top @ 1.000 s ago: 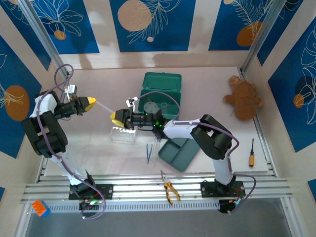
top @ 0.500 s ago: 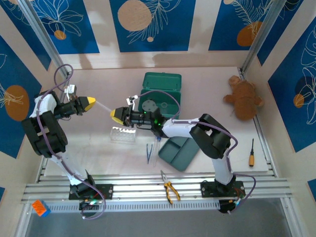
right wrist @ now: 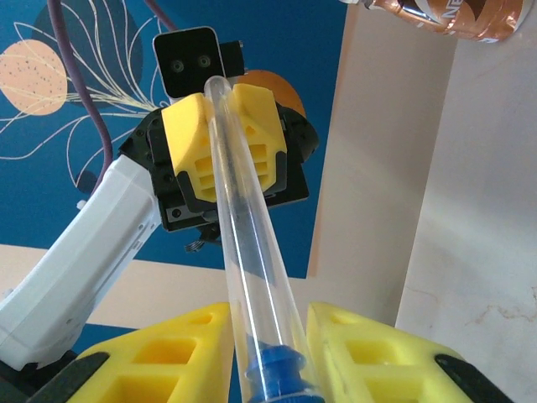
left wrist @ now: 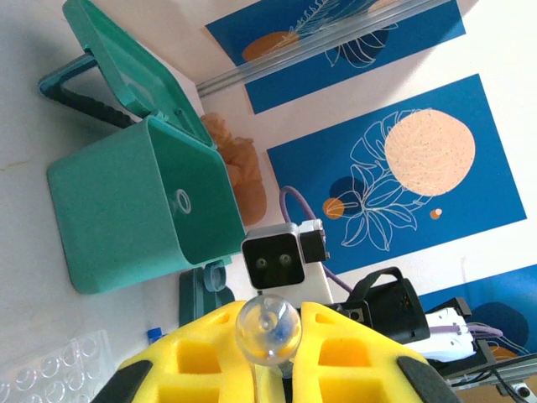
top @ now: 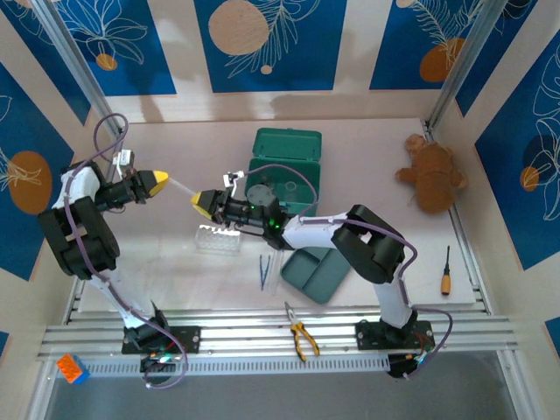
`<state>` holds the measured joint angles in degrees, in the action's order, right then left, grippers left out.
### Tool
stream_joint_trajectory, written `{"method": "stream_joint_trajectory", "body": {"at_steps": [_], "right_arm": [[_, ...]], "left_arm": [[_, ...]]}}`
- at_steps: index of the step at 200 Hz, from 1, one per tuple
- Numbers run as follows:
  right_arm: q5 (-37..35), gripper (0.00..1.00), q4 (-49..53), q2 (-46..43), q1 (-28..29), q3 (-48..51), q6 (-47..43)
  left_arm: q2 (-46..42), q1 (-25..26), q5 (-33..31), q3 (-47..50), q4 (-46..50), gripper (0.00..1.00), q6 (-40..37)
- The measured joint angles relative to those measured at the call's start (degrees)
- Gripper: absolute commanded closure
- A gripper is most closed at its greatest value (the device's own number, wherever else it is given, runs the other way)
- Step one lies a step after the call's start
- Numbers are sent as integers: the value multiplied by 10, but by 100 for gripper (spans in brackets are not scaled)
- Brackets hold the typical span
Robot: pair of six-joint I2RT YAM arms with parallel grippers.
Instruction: Organize the chemistry lab equipment
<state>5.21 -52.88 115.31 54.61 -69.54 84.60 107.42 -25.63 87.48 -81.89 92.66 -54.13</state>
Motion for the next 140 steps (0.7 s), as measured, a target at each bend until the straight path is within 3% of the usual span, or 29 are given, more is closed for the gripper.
{"method": "stream_joint_trajectory", "body": {"at_steps": [140], "right_arm": [[-53,70,-15,0,2,6,2]], "left_arm": [[0,-1,6,2,0,90,0]]}}
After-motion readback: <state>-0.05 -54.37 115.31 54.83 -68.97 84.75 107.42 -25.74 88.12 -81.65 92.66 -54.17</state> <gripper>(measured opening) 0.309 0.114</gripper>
